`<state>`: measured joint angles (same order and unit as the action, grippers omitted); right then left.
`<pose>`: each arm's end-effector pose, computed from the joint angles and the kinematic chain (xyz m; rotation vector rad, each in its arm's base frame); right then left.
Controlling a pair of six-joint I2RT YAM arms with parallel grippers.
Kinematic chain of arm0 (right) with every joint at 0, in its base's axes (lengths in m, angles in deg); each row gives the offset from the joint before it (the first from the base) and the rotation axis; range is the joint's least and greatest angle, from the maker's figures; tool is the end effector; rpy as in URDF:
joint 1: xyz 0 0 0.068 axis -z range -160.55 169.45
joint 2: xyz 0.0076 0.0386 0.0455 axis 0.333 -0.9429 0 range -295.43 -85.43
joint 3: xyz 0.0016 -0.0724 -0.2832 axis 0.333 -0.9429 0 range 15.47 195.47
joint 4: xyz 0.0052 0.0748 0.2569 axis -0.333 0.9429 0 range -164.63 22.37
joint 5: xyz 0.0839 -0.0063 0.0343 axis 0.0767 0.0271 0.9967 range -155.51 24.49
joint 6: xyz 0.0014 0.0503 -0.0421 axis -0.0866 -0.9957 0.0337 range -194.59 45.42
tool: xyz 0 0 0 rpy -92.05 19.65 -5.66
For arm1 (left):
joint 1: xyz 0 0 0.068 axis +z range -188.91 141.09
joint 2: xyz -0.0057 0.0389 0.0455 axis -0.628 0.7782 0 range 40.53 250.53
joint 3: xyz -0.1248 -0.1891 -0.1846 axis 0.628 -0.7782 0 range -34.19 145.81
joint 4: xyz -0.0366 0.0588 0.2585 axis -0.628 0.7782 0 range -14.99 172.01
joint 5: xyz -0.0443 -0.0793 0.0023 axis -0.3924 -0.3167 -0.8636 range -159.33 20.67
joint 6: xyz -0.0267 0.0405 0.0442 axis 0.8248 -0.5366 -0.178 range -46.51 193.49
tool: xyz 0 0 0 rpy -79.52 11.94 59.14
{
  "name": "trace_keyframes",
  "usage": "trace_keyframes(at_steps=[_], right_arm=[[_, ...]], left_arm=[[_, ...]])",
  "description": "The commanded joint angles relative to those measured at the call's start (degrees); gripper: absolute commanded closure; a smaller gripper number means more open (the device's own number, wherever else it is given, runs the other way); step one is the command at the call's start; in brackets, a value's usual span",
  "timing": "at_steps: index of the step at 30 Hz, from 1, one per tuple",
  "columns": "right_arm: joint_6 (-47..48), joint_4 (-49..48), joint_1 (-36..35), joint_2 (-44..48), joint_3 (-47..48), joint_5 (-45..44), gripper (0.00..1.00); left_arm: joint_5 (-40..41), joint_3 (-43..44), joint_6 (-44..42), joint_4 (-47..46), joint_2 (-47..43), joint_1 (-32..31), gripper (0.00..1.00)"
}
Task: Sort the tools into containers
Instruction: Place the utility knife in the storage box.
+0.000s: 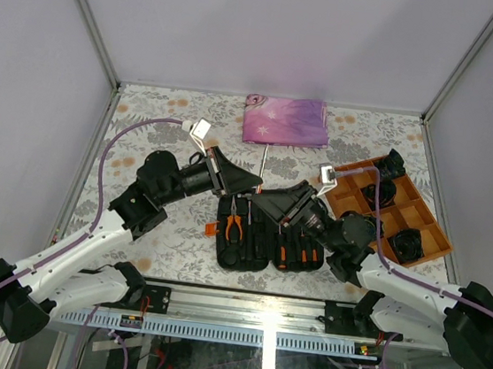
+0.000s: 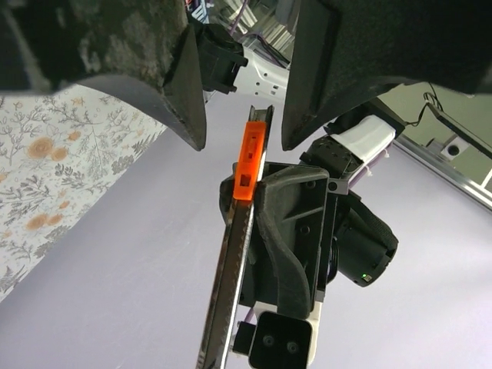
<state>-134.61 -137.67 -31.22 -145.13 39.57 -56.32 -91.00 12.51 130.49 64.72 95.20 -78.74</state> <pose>0.1376 0.1808 0.3187 -0.0643 1.2890 1.7911 0.1682 -0.1653 0.3746 0.0835 1.7758 -1.5792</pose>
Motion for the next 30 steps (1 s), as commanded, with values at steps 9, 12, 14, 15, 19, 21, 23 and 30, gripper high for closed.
trace_keyframes(at_steps=[9, 12, 14, 15, 19, 21, 23, 30], right_arm=[[-3.6, -9.5, -0.3, -3.2, 1.8, 2.0, 0.75], [-2.9, -8.6, -0.3, -2.6, 1.8, 1.9, 0.87], [-2.4, -7.6, -0.3, -2.1, 1.7, 1.7, 0.95], [-2.1, -6.9, -0.3, -1.7, 1.7, 1.6, 0.99], [-0.5, -1.5, -0.2, 1.0, 1.3, 0.6, 1.0], [0.6, 3.5, -0.3, 3.0, 1.3, 0.2, 1.0], [1.4, 9.8, -0.3, 5.7, 1.2, -1.1, 1.0], [3.7, 43.9, -1.3, 15.9, 3.9, -9.4, 1.0]], left_arm=[[-0.1, -0.1, 0.0, -4.0, -1.0, -0.5, 0.96], [0.2, -0.7, 0.0, -3.8, -1.5, -0.5, 0.96], [0.5, -0.8, -0.3, -3.2, -1.8, -0.5, 0.93], [0.6, -0.7, -0.6, -2.7, -2.0, -0.5, 0.89], [1.9, 0.2, -2.4, 0.9, -2.9, -0.5, 0.58], [3.3, 0.8, -4.1, 4.2, -3.9, -0.5, 0.49], [5.2, 1.4, -5.8, 7.9, -5.2, -0.6, 0.42], [16.1, 5.8, -10.9, 30.0, -6.9, -0.5, 0.38]])
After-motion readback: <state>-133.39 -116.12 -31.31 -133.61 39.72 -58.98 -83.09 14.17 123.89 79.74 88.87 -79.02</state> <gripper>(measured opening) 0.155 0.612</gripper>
